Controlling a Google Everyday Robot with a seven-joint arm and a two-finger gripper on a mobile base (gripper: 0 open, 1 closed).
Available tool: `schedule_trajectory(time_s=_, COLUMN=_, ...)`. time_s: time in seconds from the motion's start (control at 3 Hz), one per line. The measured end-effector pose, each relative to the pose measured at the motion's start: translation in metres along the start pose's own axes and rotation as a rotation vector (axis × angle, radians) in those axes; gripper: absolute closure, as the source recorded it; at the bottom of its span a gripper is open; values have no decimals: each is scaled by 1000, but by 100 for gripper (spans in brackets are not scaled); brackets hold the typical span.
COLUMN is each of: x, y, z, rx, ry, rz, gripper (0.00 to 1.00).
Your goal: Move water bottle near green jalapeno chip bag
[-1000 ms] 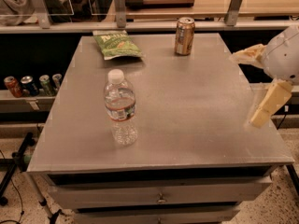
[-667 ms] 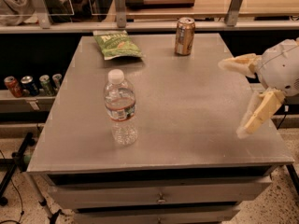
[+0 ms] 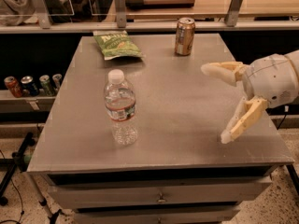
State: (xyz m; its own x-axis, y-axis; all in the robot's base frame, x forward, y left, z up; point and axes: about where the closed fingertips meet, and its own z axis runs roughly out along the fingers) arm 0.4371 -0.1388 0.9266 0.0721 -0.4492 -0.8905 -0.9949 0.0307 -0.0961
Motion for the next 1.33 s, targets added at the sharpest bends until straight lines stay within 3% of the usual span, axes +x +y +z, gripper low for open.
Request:
schedule_trajectory(time_s=0.33, x=7, y=1, z=9, rx=-6, ry=-63, rz=8, gripper=0)
schedule_trajectory(time_s=1.0, x=7, y=2, z=58, rx=-53, ry=-282, rz=-8, gripper=0)
schedule_trajectory(time_s=1.33, x=-1, y=4, z=75, rx=-64, ry=-333, rz=-18, gripper=0)
